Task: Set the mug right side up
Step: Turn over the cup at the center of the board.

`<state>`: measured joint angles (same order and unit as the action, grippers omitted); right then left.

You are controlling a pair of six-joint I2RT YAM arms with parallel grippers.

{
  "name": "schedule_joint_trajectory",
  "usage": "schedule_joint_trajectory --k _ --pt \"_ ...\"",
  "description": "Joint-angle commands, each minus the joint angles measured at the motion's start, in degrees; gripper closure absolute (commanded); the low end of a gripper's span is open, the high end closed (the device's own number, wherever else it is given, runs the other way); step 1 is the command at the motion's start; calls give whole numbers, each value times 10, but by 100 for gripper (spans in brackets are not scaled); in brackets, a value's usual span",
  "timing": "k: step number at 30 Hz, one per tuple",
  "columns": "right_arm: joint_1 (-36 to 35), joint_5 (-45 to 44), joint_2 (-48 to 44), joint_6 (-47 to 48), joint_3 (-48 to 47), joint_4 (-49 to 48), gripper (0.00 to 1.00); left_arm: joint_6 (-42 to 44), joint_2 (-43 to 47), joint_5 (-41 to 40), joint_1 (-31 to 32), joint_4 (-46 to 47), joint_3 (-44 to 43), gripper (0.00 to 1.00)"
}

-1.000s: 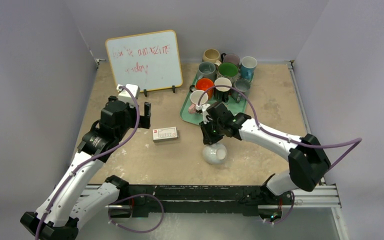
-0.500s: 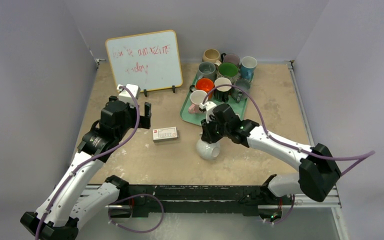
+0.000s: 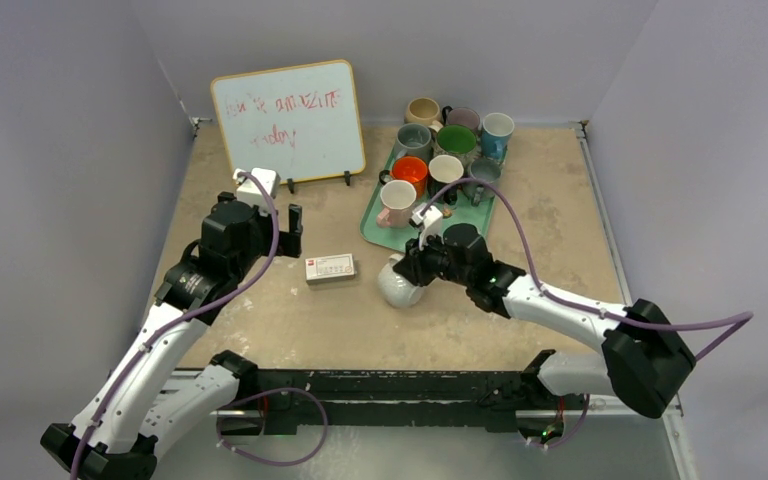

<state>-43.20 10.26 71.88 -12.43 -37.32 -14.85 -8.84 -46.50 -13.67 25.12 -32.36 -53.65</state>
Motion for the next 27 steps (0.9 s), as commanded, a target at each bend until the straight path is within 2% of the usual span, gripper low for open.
schedule_joint_trajectory --k 1,6,11,14,19,23,27 --pt "-4 18 -21 2 24 -169 100 -18 3 4 -4 13 -3 3" --pt "-4 9 -31 6 59 -230 100 -93 8 -10 -4 15 -1 3" --pt "-7 9 -36 31 80 -280 100 -265 26 4 -5 17 15 0" --pt "-10 -4 -37 31 99 -321 100 -338 28 24 -4 34 39 0" --pt "-29 -27 -28 29 115 -373 100 -364 -16 4 -4 2 15 0" --pt "-50 -51 -9 50 140 -451 100 -402 -37 45 -4 -15 -8 1" --pt "-61 -73 28 62 165 -570 100 -451 -23 82 -4 22 11 6"
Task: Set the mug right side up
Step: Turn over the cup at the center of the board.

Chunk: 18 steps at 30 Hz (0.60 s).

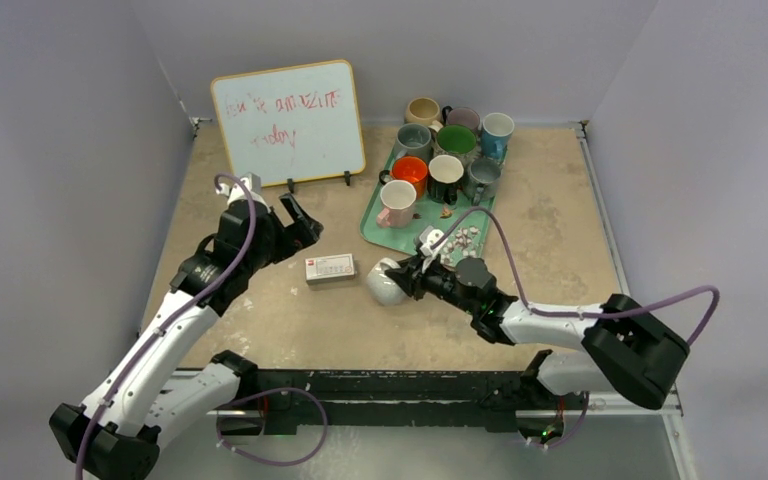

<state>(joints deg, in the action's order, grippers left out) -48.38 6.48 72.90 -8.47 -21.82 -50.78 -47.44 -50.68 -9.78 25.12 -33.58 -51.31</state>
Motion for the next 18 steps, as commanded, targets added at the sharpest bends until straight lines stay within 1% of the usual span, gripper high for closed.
schedule_joint_trajectory --k 1,4,10,14,18 --pt "-12 -34 29 26 14 -234 100 -71 22 49 -4 41 -8 7" --pt "-25 -40 67 35 21 -298 100 -82 23 54 -4 40 -9 8" --pt "-42 -55 136 27 47 -429 100 -77 25 43 -4 26 -9 9" --pt "-46 -60 140 36 61 -443 100 -72 27 34 -5 21 -10 9" --pt "-49 -57 121 42 77 -405 100 -67 29 34 -4 20 -10 10"
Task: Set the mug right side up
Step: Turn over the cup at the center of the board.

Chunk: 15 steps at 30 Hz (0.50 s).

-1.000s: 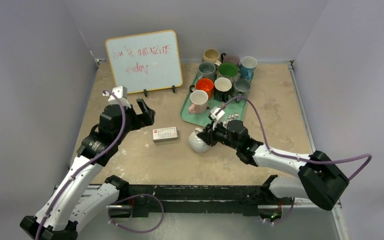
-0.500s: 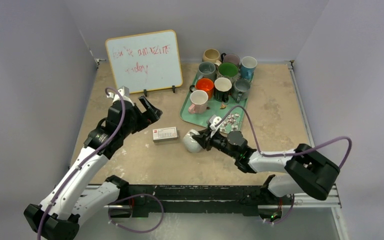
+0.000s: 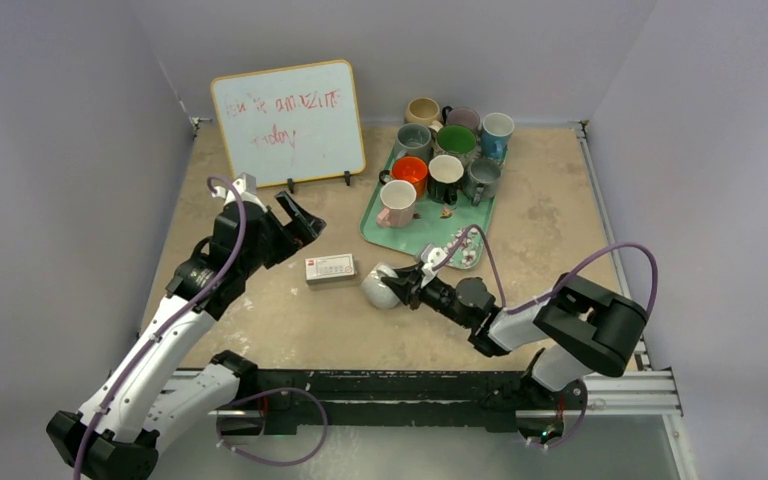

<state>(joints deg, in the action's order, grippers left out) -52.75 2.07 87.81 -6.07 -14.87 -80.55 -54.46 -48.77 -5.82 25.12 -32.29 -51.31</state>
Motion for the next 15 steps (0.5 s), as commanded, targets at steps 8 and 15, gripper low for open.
schedule_joint_trajectory --k 8,15 --pt "-14 -56 -142 -13 44 89 100 11 11 -18 -4 -2 -8 10" --pt "-18 -72 -167 -13 67 103 100 -25 0 6 -4 2 -2 11"
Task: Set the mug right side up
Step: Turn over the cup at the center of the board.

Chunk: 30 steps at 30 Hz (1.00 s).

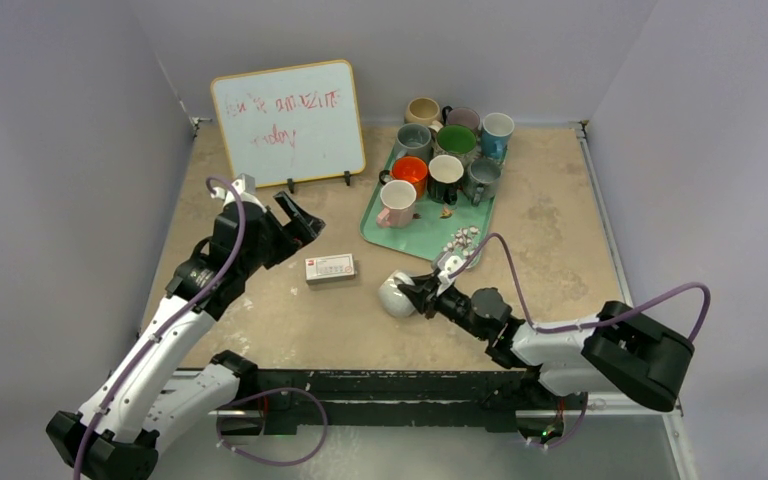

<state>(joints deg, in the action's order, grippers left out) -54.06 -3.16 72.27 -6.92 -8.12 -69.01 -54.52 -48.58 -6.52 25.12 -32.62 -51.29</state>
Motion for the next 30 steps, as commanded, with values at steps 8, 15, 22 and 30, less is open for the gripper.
schedule_joint_trajectory --k 8,15,22,30 --pt "-20 18 -6 55 -87 69 100 -135 -42 69 -4 -38 -21 19" --pt "-23 30 1 54 -94 109 74 -141 -32 67 -4 -39 -12 21" --pt "-23 19 -13 61 -69 125 65 -137 -37 53 -4 -37 -15 22" --pt "-24 17 1 94 -65 111 97 -159 -51 89 -4 -18 -14 23"
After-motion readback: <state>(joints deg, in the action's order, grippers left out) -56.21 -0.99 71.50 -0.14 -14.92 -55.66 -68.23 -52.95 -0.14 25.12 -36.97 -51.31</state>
